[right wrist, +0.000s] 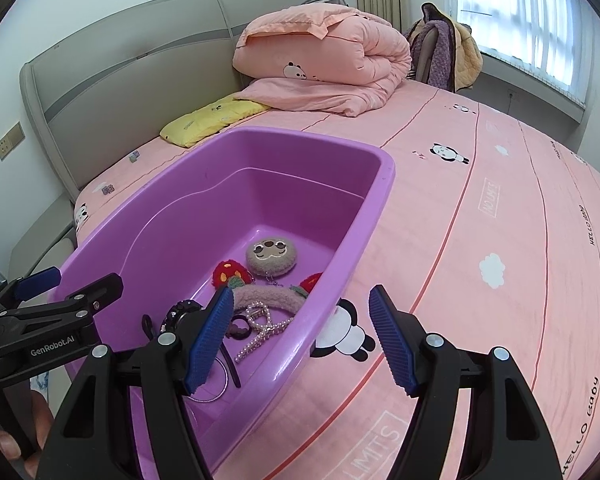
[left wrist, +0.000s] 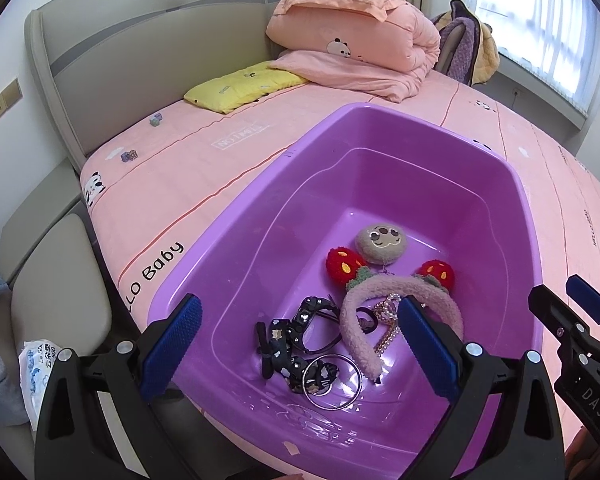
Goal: Organize jewelry
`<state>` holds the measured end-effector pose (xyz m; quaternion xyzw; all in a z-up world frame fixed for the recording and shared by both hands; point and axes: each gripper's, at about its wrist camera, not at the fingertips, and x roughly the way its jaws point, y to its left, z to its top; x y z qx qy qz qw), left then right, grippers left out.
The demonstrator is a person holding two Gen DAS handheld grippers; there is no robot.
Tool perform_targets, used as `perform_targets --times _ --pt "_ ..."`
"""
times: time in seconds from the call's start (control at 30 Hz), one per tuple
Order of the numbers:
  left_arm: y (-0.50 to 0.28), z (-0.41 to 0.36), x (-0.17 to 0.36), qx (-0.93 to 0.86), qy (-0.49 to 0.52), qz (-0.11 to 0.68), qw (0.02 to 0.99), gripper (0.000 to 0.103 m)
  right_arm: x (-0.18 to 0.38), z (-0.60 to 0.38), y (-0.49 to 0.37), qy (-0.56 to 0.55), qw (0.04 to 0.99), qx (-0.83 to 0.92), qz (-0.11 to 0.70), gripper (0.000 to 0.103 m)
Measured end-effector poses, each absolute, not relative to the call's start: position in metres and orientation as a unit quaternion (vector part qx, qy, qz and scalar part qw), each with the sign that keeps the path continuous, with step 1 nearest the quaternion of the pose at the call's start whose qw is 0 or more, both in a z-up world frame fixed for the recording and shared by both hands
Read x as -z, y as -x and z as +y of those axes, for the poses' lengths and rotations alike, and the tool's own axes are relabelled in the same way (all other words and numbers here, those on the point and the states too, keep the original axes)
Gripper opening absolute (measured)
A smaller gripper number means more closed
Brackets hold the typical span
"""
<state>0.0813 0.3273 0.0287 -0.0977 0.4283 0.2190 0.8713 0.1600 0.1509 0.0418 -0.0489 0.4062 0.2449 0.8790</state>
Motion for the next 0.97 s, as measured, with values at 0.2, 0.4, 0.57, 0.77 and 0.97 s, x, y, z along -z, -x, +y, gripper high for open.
perform_targets --times 0.2,0.4,0.57,0.77,0.97 --pt "-0.081 0.324 -0.03 -0.219 0.099 0.429 0.871 0.097 -0.042 0.148 -0.158 0.047 0.879 -0.246 0.405 0.067" --pt "-0.082 0.321 -0.032 -0.215 0.095 0.428 0.873 0.097 -0.044 0.145 -0.156 0.045 0.881 -0.246 0.402 0.067" --pt "-0.08 0.319 -0.033 -0.214 0.09 0.424 0.876 0.097 -0.046 0.142 -0.154 0.042 0.882 -0.245 0.401 0.067" --pt "-0.079 0.317 -0.034 -0.217 0.086 0.423 0.876 0.097 -0.047 0.139 -0.153 0.039 0.881 -0.245 0.402 0.067" --pt "-0.079 0.313 -0.034 -0.212 0.083 0.427 0.875 0.097 -0.048 0.135 -0.151 0.03 0.881 -0.242 0.405 0.07"
